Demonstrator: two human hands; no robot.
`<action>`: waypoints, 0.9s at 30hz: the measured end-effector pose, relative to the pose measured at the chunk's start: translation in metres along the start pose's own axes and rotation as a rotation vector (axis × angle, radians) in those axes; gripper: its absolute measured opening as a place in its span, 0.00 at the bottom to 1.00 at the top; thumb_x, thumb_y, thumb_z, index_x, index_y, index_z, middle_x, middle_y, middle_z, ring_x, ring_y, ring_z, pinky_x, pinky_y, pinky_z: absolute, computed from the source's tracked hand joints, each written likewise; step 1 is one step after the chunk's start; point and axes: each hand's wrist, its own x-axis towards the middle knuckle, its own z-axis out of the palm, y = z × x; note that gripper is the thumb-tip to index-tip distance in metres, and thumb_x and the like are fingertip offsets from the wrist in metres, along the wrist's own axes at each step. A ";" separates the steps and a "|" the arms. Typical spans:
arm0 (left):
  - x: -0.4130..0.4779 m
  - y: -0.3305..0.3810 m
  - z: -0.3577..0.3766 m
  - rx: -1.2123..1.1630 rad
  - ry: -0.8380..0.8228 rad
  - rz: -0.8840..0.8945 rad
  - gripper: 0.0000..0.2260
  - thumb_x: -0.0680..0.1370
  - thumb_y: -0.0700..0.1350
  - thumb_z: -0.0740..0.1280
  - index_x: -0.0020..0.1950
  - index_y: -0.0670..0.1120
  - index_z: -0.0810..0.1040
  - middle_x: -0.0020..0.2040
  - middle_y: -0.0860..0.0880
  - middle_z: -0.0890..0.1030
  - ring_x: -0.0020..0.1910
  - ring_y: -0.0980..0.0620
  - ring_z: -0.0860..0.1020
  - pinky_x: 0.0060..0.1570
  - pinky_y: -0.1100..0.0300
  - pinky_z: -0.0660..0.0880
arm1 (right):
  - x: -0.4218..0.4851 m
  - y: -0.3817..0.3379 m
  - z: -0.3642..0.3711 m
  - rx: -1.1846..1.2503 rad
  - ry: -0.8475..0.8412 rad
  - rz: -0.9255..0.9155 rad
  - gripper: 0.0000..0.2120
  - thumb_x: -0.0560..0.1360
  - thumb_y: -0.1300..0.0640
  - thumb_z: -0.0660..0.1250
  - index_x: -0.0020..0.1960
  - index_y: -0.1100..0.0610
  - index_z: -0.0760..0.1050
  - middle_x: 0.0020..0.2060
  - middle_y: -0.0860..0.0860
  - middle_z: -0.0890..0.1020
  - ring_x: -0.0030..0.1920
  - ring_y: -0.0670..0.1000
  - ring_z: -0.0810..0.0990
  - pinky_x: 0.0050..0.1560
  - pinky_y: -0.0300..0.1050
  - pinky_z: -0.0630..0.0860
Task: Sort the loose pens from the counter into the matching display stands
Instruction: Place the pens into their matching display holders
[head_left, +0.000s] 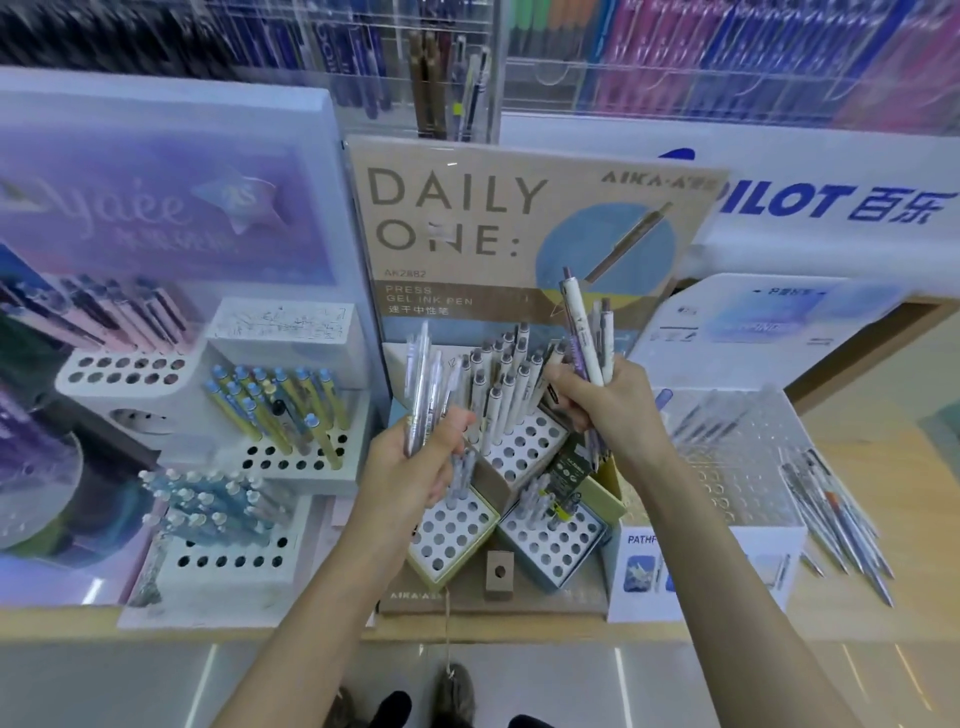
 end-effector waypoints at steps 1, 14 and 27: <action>0.000 0.001 0.000 0.002 0.004 0.003 0.16 0.68 0.59 0.68 0.43 0.47 0.81 0.23 0.52 0.65 0.22 0.56 0.61 0.23 0.67 0.60 | -0.004 -0.002 -0.001 0.012 0.015 -0.020 0.14 0.75 0.59 0.71 0.34 0.60 0.69 0.21 0.48 0.70 0.21 0.47 0.65 0.25 0.41 0.66; -0.008 0.032 0.015 -0.002 -0.026 0.126 0.17 0.65 0.56 0.70 0.46 0.45 0.79 0.21 0.59 0.73 0.21 0.64 0.71 0.24 0.74 0.66 | -0.076 -0.025 0.021 -0.015 -0.120 -0.086 0.10 0.72 0.57 0.73 0.42 0.45 0.74 0.25 0.43 0.69 0.24 0.43 0.67 0.26 0.36 0.68; 0.003 0.046 0.000 -0.238 -0.018 0.114 0.14 0.61 0.53 0.76 0.33 0.47 0.75 0.20 0.53 0.63 0.19 0.57 0.59 0.20 0.66 0.60 | -0.096 -0.017 0.032 0.342 -0.618 0.316 0.30 0.71 0.32 0.62 0.52 0.60 0.75 0.27 0.51 0.64 0.23 0.46 0.59 0.23 0.38 0.58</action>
